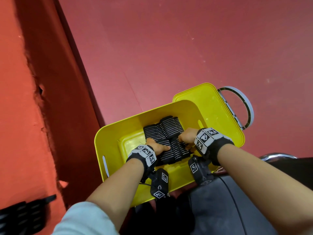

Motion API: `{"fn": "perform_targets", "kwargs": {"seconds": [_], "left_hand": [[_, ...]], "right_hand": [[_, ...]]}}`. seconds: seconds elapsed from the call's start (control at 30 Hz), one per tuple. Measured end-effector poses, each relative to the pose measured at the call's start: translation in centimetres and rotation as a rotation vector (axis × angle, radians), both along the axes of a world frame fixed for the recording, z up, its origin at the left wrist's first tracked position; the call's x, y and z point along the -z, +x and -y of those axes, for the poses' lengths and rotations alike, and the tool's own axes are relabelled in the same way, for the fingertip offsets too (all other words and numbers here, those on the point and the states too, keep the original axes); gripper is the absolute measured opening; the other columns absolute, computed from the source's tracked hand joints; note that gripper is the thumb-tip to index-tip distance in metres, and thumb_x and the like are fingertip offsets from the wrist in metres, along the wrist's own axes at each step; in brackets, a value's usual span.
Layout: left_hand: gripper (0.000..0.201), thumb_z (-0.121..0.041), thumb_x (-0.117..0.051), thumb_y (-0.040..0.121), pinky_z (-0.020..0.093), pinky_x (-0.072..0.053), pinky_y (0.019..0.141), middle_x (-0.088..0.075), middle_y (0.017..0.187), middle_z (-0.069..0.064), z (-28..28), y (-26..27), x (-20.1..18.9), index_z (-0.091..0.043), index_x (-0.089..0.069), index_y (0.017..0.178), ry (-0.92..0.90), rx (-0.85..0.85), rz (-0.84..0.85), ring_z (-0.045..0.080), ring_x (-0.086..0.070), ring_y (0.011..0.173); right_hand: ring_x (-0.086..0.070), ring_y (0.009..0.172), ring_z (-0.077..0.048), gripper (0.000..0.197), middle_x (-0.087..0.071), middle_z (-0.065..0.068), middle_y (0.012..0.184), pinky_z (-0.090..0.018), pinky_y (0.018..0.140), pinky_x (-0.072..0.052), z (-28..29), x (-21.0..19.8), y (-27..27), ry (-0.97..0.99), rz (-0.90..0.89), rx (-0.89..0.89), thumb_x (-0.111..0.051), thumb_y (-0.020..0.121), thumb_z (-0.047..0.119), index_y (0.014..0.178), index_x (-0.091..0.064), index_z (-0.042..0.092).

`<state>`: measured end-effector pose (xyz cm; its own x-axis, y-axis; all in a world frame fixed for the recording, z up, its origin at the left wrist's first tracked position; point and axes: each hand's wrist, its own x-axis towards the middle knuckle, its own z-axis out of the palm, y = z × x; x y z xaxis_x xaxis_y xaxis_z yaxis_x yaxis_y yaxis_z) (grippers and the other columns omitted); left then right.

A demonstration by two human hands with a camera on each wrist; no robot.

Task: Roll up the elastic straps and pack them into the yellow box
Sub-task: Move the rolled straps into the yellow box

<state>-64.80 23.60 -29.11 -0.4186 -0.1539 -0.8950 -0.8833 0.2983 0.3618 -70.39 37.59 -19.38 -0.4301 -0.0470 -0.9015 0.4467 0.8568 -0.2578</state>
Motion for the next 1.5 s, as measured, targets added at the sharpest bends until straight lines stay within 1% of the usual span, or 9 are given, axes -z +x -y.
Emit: {"fn": "perform_targets", "kwargs": {"seconds": [0.3, 0.43, 0.67, 0.87, 1.07, 1.23, 1.3, 1.37, 1.5], "left_hand": [[0.059, -0.037, -0.08, 0.075, 0.04, -0.053, 0.093, -0.065, 0.116, 0.009, 1.9, 0.7, -5.3, -0.005, -0.057, 0.119, -0.034, 0.054, -0.031, 0.029, -0.062, 0.108], [0.018, -0.024, -0.061, 0.089, 0.042, -0.056, 0.087, -0.065, 0.092, 0.012, 3.1, 0.8, -11.1, -0.011, -0.057, 0.077, -0.057, 0.006, -0.2, 0.03, -0.064, 0.088], [0.022, -0.015, -0.049, 0.09, 0.026, -0.045, 0.046, -0.058, 0.063, 0.008, 12.7, 4.8, -23.6, -0.005, -0.064, 0.077, -0.204, -0.299, -0.591, 0.023, -0.051, 0.049], [0.029, -0.014, -0.047, 0.086, 0.042, -0.053, 0.066, -0.061, 0.054, 0.007, 26.0, 14.5, -24.6, -0.013, -0.059, 0.06, -0.343, -0.58, -0.419, 0.026, -0.058, 0.057], [0.022, -0.025, -0.054, 0.085, 0.037, -0.053, 0.084, -0.071, 0.095, 0.016, 34.3, 26.8, -23.7, -0.006, -0.065, 0.088, -0.56, -0.923, -0.233, 0.034, -0.066, 0.091], [0.106, -0.071, -0.075, 0.036, 0.045, -0.056, 0.083, -0.067, 0.106, 0.013, 34.9, 34.2, -16.1, -0.004, -0.053, 0.115, -0.28, -1.433, -0.13, 0.029, -0.067, 0.093], [0.093, -0.073, -0.078, 0.045, 0.041, -0.055, 0.071, -0.068, 0.102, 0.012, 33.0, 33.8, -16.8, -0.008, -0.06, 0.11, -0.03, -1.501, -0.112, 0.027, -0.066, 0.092], [0.108, -0.077, -0.077, 0.043, 0.04, -0.054, 0.065, -0.058, 0.132, 0.016, 31.6, 32.5, -17.9, -0.011, -0.058, 0.127, 0.177, -1.499, -0.098, 0.031, -0.055, 0.119], [0.086, -0.06, -0.066, 0.076, 0.053, -0.046, 0.096, -0.031, 0.154, 0.013, 30.8, 30.8, -18.4, -0.014, -0.039, 0.143, 0.373, -1.597, -0.134, 0.038, -0.031, 0.138]], "right_hand": [[-0.062, 0.087, -0.029, 0.012, -0.063, -0.015, 0.094, -0.041, 0.085, -0.052, 1.9, -2.6, -0.5, 0.031, -0.129, 0.102, -0.049, 0.092, 0.014, 0.093, -0.058, 0.004], [-0.068, 0.094, -0.034, 0.017, -0.07, -0.016, 0.098, -0.043, 0.086, -0.054, 4.1, -5.6, 0.0, -0.01, -0.176, 0.096, -0.056, 0.086, 0.02, 0.087, -0.063, 0.005], [-0.045, 0.042, -0.012, 0.028, -0.053, 0.002, 0.045, -0.024, 0.047, -0.036, 17.1, -13.5, 2.6, -0.319, -0.198, 0.108, -0.062, 0.087, 0.016, 0.06, -0.056, 0.012], [-0.045, 0.049, -0.011, 0.033, -0.052, 0.001, 0.062, -0.02, 0.051, -0.035, 30.1, -15.4, 8.9, -0.425, -0.06, 0.055, -0.05, 0.095, 0.026, 0.064, -0.048, 0.017], [-0.058, 0.071, -0.017, 0.047, -0.059, -0.006, 0.086, -0.039, 0.075, -0.058, 37.3, -12.7, 16.8, -0.344, 0.018, -0.097, -0.071, 0.08, 0.043, 0.109, -0.059, 0.008], [-0.063, 0.084, -0.025, 0.095, -0.065, -0.009, 0.101, -0.031, 0.061, -0.052, 40.0, -10.6, 21.6, -0.27, 0.151, -0.253, -0.079, 0.057, 0.066, 0.126, -0.054, 0.005], [-0.065, 0.099, -0.027, 0.115, -0.064, -0.009, 0.118, -0.031, 0.073, -0.053, 40.9, -7.5, 22.6, -0.249, 0.134, -0.297, -0.079, 0.038, 0.074, 0.128, -0.052, 0.006], [-0.059, 0.116, -0.028, 0.128, -0.056, -0.005, 0.131, -0.031, 0.087, -0.049, 41.5, -2.8, 22.7, -0.231, 0.116, -0.369, -0.079, 0.029, 0.076, 0.134, -0.045, 0.011], [-0.063, 0.11, -0.029, 0.131, -0.061, -0.011, 0.128, -0.038, 0.089, -0.054, 41.6, -1.8, 22.3, -0.26, 0.131, -0.325, -0.089, 0.025, 0.065, 0.135, -0.048, 0.007]]}}
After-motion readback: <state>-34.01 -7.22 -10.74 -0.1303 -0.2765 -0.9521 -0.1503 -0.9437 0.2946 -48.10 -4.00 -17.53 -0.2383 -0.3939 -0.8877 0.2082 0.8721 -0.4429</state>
